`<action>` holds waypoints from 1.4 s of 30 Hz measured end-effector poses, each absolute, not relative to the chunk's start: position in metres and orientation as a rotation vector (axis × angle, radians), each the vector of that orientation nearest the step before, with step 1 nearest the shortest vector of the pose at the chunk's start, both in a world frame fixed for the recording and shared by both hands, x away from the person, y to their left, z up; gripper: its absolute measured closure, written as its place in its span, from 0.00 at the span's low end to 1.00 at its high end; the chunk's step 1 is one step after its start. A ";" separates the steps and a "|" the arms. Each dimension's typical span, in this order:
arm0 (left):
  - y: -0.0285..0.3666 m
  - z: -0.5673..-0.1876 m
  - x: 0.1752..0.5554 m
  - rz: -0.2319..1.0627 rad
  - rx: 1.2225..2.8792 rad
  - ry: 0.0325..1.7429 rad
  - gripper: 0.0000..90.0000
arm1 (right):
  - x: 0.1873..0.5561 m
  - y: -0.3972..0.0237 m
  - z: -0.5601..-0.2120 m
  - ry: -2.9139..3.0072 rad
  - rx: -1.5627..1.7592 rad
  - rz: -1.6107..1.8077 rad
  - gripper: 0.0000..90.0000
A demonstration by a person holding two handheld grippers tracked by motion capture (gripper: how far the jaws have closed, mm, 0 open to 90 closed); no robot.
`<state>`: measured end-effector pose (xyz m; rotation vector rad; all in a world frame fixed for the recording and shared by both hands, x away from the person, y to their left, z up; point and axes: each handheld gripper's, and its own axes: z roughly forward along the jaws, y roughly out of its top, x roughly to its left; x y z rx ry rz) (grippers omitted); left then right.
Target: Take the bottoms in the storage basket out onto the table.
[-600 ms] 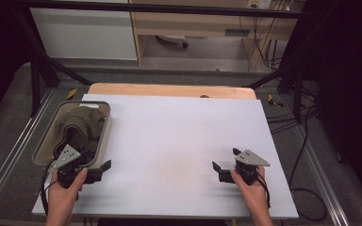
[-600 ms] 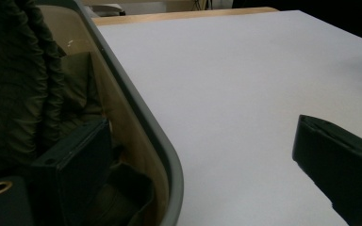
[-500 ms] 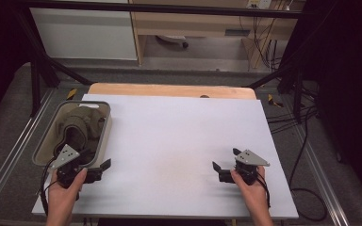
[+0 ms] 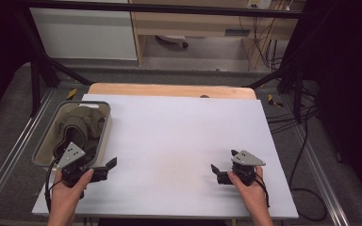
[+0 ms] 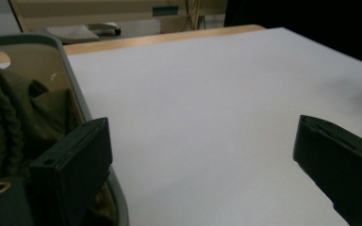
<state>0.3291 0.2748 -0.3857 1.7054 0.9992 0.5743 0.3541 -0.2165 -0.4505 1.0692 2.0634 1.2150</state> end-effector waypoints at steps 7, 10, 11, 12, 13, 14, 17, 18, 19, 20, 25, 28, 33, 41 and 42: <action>0.285 -0.358 0.339 0.615 1.633 0.992 0.07 | 0.352 -0.220 -0.449 2.057 1.078 1.217 0.04; 0.290 -0.349 0.342 0.612 1.648 0.994 0.07 | 0.352 -0.220 -0.449 2.057 1.081 1.212 0.04; 0.294 -0.343 0.346 0.602 1.672 0.996 0.07 | 0.353 -0.220 -0.450 2.058 1.081 1.211 0.04; 0.294 -0.343 0.346 0.602 1.672 0.996 0.07 | 0.353 -0.220 -0.450 2.058 1.081 1.211 0.04; 0.300 -0.337 0.350 0.612 1.691 1.013 0.07 | 0.353 -0.219 -0.450 2.063 1.084 1.205 0.04; 0.300 -0.337 0.350 0.612 1.691 1.013 0.07 | 0.353 -0.219 -0.450 2.067 1.085 1.205 0.04; 0.313 -0.328 0.357 0.618 1.692 1.008 0.07 | 0.353 -0.218 -0.450 2.062 1.093 1.184 0.04; 0.316 -0.328 0.359 0.625 1.698 1.012 0.07 | 0.354 -0.219 -0.450 2.058 1.093 1.183 0.04; 0.320 -0.328 0.360 0.623 1.699 1.026 0.07 | 0.354 -0.219 -0.450 2.055 1.097 1.186 0.04; 0.320 -0.328 0.360 0.623 1.699 1.026 0.07 | 0.354 -0.219 -0.450 2.055 1.097 1.186 0.04; 0.335 -0.319 0.362 0.639 1.676 1.055 0.08 | 0.354 -0.221 -0.451 2.057 1.103 1.187 0.04; 0.341 -0.311 0.362 0.653 1.664 1.058 0.09 | 0.354 -0.220 -0.451 2.056 1.108 1.177 0.04; 0.355 -0.301 0.369 0.700 1.683 1.079 0.10 | 0.354 -0.220 -0.451 2.061 1.107 1.173 0.04; 0.373 -0.303 0.392 0.704 1.714 1.126 0.09 | 0.355 -0.219 -0.452 2.069 1.107 1.170 0.04; 0.376 -0.306 0.399 0.681 1.718 1.148 0.09 | 0.355 -0.219 -0.452 2.071 1.106 1.165 0.04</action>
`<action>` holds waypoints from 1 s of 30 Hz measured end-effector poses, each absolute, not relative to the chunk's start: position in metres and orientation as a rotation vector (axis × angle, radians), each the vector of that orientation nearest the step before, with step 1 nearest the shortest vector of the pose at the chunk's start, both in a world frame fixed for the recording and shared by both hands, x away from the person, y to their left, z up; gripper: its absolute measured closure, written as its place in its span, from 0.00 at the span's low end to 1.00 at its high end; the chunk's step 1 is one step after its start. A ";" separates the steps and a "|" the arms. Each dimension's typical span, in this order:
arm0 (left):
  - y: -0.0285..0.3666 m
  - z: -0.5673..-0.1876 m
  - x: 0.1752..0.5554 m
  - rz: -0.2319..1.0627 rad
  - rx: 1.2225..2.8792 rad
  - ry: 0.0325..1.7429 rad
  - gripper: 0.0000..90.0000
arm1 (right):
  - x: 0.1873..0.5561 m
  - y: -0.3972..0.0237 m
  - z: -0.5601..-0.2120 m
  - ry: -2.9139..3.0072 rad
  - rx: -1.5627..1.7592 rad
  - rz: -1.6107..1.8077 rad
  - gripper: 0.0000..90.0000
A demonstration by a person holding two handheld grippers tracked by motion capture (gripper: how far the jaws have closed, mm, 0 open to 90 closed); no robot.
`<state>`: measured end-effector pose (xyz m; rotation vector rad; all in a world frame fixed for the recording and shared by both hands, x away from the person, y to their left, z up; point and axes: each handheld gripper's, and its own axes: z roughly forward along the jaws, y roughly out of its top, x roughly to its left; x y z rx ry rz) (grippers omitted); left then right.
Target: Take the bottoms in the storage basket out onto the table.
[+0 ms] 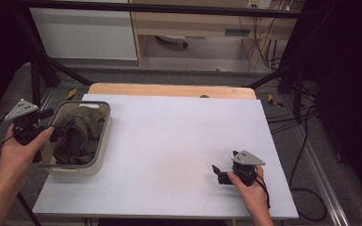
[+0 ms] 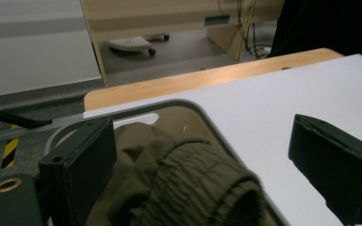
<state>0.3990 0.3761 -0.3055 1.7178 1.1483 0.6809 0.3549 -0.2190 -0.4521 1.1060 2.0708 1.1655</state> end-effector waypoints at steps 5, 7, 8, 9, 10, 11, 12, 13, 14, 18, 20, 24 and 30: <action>0.379 -0.311 0.411 0.689 1.738 1.168 0.09 | 0.355 -0.219 -0.453 2.078 1.106 1.157 0.04; 0.385 -0.312 0.419 0.702 1.718 1.185 0.09 | 0.355 -0.219 -0.453 2.078 1.107 1.158 0.04; 0.385 -0.312 0.419 0.702 1.718 1.185 0.10 | 0.355 -0.219 -0.453 2.078 1.107 1.158 0.04; 0.386 -0.312 0.421 0.710 1.713 1.193 0.10 | 0.355 -0.219 -0.453 2.079 1.108 1.157 0.04; 0.388 -0.312 0.423 0.724 1.715 1.205 0.10 | 0.355 -0.219 -0.453 2.079 1.108 1.157 0.04; 0.391 -0.314 0.428 0.736 1.710 1.232 0.11 | 0.355 -0.219 -0.453 2.083 1.109 1.152 0.04; 0.391 -0.314 0.428 0.736 1.710 1.232 0.11 | 0.355 -0.219 -0.453 2.083 1.109 1.152 0.04; 0.393 -0.317 0.433 0.739 1.721 1.249 0.11 | 0.355 -0.219 -0.454 2.086 1.104 1.149 0.04; 0.395 -0.319 0.435 0.740 1.725 1.260 0.11 | 0.355 -0.219 -0.454 2.087 1.106 1.150 0.04; 0.399 -0.322 0.440 0.758 1.722 1.287 0.13 | 0.354 -0.219 -0.453 2.087 1.106 1.151 0.04; 0.400 -0.323 0.443 0.764 1.723 1.302 0.13 | 0.355 -0.219 -0.453 2.087 1.107 1.151 0.04; 0.405 -0.325 0.447 0.765 1.715 1.335 0.14 | 0.355 -0.219 -0.453 2.088 1.109 1.153 0.04; 0.409 -0.330 0.452 0.727 1.732 1.368 0.14 | 0.357 -0.219 -0.455 2.097 1.111 1.149 0.04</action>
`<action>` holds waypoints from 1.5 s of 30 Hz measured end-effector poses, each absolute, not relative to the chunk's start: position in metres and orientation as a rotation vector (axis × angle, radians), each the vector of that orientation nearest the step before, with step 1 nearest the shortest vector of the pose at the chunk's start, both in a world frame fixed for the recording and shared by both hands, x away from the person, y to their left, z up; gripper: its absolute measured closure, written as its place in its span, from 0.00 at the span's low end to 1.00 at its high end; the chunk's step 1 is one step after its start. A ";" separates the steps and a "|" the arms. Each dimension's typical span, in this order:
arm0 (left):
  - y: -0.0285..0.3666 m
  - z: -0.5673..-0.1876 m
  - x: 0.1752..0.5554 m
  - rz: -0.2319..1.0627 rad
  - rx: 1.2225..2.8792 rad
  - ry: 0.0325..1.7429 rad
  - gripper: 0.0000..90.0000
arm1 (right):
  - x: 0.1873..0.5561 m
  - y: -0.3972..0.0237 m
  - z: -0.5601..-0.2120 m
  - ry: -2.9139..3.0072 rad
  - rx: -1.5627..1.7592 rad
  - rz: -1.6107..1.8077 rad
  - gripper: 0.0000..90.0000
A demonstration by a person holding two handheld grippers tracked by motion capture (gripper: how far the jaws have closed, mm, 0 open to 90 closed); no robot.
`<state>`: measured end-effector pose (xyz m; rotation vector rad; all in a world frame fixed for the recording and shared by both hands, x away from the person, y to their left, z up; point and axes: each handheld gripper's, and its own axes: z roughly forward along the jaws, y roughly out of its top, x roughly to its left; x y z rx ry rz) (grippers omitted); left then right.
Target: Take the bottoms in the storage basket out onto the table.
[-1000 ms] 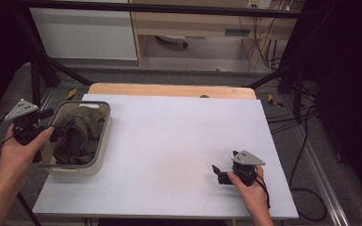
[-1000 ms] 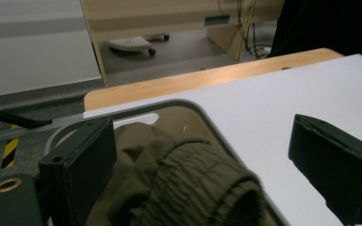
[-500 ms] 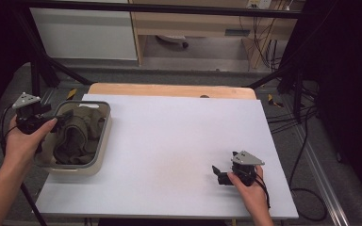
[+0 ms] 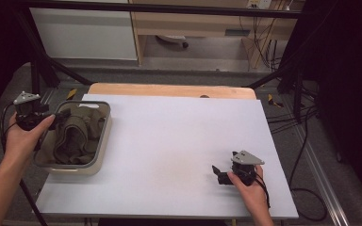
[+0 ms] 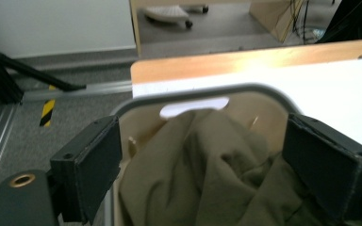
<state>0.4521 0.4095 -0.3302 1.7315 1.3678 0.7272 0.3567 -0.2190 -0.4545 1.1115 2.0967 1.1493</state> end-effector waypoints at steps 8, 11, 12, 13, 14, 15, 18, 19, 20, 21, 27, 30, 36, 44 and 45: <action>0.408 -0.342 0.456 0.683 1.762 1.401 0.14 | 0.356 -0.217 -0.455 2.103 1.106 1.145 0.04; 0.401 -0.350 0.459 0.624 1.803 1.389 0.13 | 0.356 -0.218 -0.455 2.102 1.111 1.147 0.04; 0.401 -0.350 0.459 0.624 1.803 1.389 0.12 | 0.356 -0.218 -0.455 2.102 1.111 1.147 0.04; 0.396 -0.356 0.461 0.582 1.838 1.380 0.12 | 0.357 -0.219 -0.455 2.106 1.113 1.146 0.04; 0.396 -0.356 0.461 0.582 1.838 1.380 0.11 | 0.357 -0.219 -0.455 2.106 1.113 1.146 0.04; 0.390 -0.363 0.463 0.552 1.863 1.389 0.09 | 0.357 -0.218 -0.455 2.108 1.115 1.150 0.04; 0.386 -0.369 0.466 0.548 1.872 1.396 0.07 | 0.357 -0.218 -0.455 2.118 1.110 1.149 0.04; 0.383 -0.371 0.467 0.558 1.878 1.400 0.06 | 0.357 -0.217 -0.456 2.124 1.106 1.152 0.04; 0.382 -0.374 0.468 0.560 1.889 1.408 0.06 | 0.357 -0.217 -0.456 2.128 1.104 1.152 0.04; 0.380 -0.376 0.469 0.560 1.897 1.418 0.06 | 0.357 -0.217 -0.456 2.129 1.103 1.153 0.04; 0.377 -0.389 0.476 0.495 1.930 1.461 0.05 | 0.357 -0.216 -0.456 2.144 1.106 1.155 0.04; 0.376 -0.393 0.478 0.482 1.951 1.477 0.04 | 0.357 -0.215 -0.457 2.146 1.105 1.154 0.04; 0.379 -0.401 0.481 0.451 1.952 1.510 0.01 | 0.357 -0.215 -0.457 2.155 1.097 1.152 0.04; 0.378 -0.408 0.484 0.418 1.973 1.540 0.00 | 0.357 -0.212 -0.458 2.175 1.087 1.138 0.03; 0.377 -0.410 0.485 0.419 1.977 1.544 0.00 | 0.358 -0.212 -0.458 2.172 1.086 1.136 0.03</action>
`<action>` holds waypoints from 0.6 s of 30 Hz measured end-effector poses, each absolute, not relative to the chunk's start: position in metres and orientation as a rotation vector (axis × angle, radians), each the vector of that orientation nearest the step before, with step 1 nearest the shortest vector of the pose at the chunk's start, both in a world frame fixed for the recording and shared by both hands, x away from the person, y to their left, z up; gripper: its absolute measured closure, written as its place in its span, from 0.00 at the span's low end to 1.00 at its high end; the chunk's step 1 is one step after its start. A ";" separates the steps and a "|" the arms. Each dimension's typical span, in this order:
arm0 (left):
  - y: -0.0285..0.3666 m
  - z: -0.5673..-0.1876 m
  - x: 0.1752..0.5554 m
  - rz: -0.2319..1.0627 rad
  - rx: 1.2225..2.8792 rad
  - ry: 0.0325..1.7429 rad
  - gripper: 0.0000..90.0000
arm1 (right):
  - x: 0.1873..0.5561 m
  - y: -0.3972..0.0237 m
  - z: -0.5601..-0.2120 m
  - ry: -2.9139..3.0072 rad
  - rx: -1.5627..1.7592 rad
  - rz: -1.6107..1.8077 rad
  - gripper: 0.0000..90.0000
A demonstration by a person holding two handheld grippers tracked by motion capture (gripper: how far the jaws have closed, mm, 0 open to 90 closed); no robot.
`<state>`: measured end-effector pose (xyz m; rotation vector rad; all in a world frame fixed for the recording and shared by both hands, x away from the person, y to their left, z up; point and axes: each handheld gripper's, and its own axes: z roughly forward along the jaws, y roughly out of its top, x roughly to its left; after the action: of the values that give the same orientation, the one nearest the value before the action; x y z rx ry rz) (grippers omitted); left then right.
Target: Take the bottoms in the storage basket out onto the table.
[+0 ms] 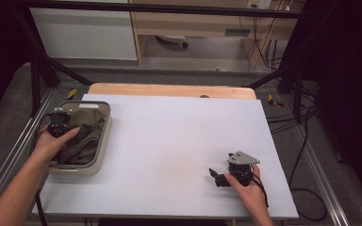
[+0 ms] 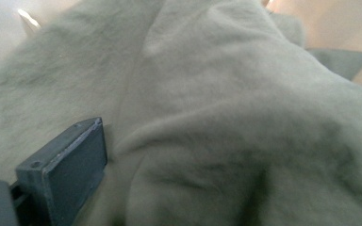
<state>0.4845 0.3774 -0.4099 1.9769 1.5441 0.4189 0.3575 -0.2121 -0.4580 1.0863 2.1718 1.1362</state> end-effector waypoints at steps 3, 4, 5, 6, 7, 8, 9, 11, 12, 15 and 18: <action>0.373 -0.412 0.486 0.447 1.994 1.559 0.00 | 0.357 -0.212 -0.458 2.155 1.096 1.131 0.03; 0.372 -0.413 0.486 0.457 1.999 1.561 0.00 | 0.358 -0.213 -0.458 2.154 1.093 1.130 0.03; 0.370 -0.413 0.486 0.468 2.004 1.563 0.00 | 0.358 -0.213 -0.458 2.153 1.105 1.133 0.03; 0.369 -0.414 0.486 0.474 2.007 1.563 0.00 | 0.358 -0.213 -0.458 2.158 1.101 1.131 0.03; 0.369 -0.414 0.486 0.474 2.007 1.563 0.00 | 0.358 -0.213 -0.458 2.158 1.101 1.131 0.03; 0.370 -0.415 0.486 0.464 2.004 1.565 0.00 | 0.358 -0.213 -0.458 2.159 1.098 1.125 0.03; 0.370 -0.415 0.486 0.464 2.004 1.565 0.00 | 0.358 -0.213 -0.458 2.159 1.098 1.125 0.03; 0.370 -0.417 0.486 0.454 1.998 1.570 0.00 | 0.358 -0.212 -0.458 2.154 1.099 1.121 0.03; 0.370 -0.418 0.487 0.451 1.998 1.572 0.00 | 0.358 -0.212 -0.458 2.154 1.099 1.121 0.03; 0.368 -0.421 0.489 0.432 1.993 1.580 0.00 | 0.359 -0.212 -0.458 2.162 1.097 1.119 0.03; 0.368 -0.424 0.491 0.418 1.994 1.583 0.00 | 0.359 -0.211 -0.459 2.167 1.091 1.109 0.03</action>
<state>0.4906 0.3681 -0.4237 1.9937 1.5831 0.4183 0.3590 -0.2112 -0.4586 1.0909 2.1667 1.1089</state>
